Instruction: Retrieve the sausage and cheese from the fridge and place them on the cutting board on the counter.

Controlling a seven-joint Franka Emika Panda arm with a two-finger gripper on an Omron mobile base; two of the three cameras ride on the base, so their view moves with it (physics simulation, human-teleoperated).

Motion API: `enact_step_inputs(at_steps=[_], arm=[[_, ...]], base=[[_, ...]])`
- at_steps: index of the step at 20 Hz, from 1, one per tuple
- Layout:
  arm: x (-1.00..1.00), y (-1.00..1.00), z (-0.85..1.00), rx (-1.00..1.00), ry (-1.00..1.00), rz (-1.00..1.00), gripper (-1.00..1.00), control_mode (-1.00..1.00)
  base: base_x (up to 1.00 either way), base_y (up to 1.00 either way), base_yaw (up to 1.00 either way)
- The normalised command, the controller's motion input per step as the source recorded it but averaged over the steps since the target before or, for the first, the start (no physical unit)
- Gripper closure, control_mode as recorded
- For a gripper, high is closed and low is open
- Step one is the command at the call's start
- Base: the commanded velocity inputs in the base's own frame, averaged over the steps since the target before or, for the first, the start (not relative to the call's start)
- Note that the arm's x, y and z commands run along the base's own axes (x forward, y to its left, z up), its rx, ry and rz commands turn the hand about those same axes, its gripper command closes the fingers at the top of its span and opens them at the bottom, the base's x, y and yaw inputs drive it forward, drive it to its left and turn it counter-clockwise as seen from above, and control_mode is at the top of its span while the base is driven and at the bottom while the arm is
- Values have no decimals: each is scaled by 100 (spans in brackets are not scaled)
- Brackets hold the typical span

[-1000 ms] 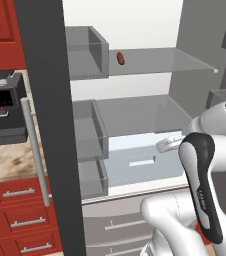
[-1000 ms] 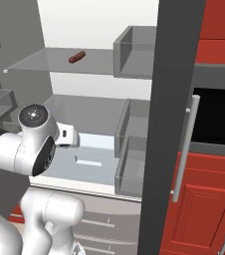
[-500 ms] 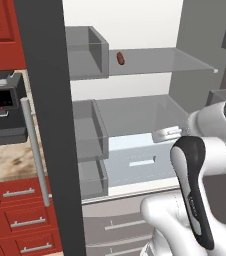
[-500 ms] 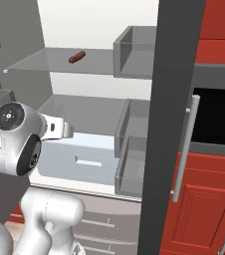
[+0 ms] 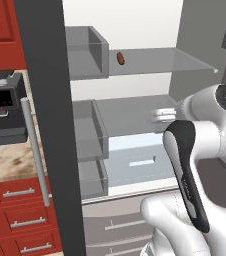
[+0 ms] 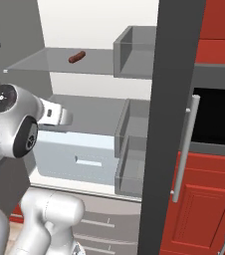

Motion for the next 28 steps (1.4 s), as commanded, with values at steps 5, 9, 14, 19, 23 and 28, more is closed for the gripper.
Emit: enact_step_inputs(at_steps=[5,9,14,19,23,28], arm=[[18,0,42,1,-11,0,-100,-100],[18,1,45,4,-12,-9,-100,-100],[21,0,45,11,8,-15,-100,-100],[23,0,31,9,4,-2,-100,-100],[13,0,31,3,0,8,-100,-100],[22,0,22,-1,-1,5,-100,-100]], base=[[0,0,0],[0,0,0],[0,0,0],[0,0,0],[0,0,0],[0,0,0]])
